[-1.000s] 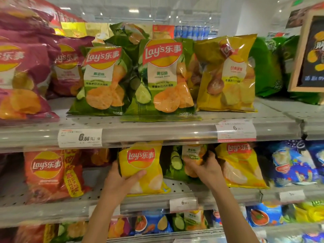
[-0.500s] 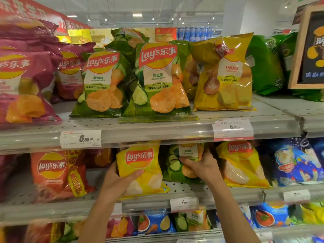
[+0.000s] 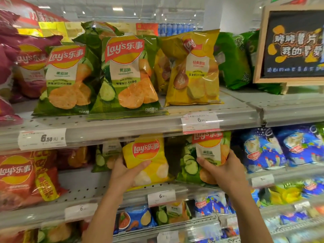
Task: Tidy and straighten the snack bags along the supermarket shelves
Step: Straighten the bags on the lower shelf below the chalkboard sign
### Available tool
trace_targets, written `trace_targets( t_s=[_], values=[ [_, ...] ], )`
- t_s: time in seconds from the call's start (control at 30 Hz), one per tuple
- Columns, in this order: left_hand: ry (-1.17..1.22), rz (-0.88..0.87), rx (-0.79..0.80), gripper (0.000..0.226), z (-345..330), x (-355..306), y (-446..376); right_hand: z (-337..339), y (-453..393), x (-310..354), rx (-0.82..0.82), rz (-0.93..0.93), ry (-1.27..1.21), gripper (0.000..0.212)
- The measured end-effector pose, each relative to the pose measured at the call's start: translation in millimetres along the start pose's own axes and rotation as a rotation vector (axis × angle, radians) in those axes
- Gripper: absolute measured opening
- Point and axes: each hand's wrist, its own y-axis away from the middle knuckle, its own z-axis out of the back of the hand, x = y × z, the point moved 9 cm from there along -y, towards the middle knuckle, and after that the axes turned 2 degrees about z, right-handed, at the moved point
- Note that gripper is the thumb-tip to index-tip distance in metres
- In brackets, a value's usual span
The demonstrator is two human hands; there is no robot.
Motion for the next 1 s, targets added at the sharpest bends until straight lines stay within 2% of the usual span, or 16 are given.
trace_targets(
  t_s=[0.07,0.23,0.3,0.57,0.7,0.83,0.93,1.0],
  values=[
    [-0.005,0.007,0.053,0.053,-29.8,1.0,-0.1,23.3,1.8,-15.6,-0.070,-0.011,-0.021,0.067],
    [-0.016,0.067,0.127,0.060,-78.0,7.3,-0.3,57.9,5.2,-46.3,-0.143,-0.046,-0.052,0.060],
    [-0.018,0.077,0.134,0.054,-84.6,7.1,-0.7,65.7,6.7,-52.2,-0.162,-0.040,-0.053,0.056],
    [-0.066,0.057,0.239,0.023,-102.5,10.5,0.0,57.4,12.6,-51.6,-0.089,-0.017,-0.087,0.063],
    [-0.120,-0.054,0.213,0.033,-100.4,5.4,1.9,44.0,16.4,-42.2,-0.013,0.001,-0.104,0.062],
    [-0.220,-0.102,0.161,0.077,-84.6,5.5,5.8,27.8,27.5,-28.0,0.055,0.046,-0.141,0.071],
    [-0.395,-0.166,0.093,0.071,-55.3,2.0,25.3,8.9,39.6,-12.2,0.101,0.092,-0.169,0.074],
    [-0.614,-0.258,-0.038,0.067,-22.9,-1.8,43.8,-9.6,49.6,-1.1,0.134,0.103,-0.180,0.076]
  ],
)
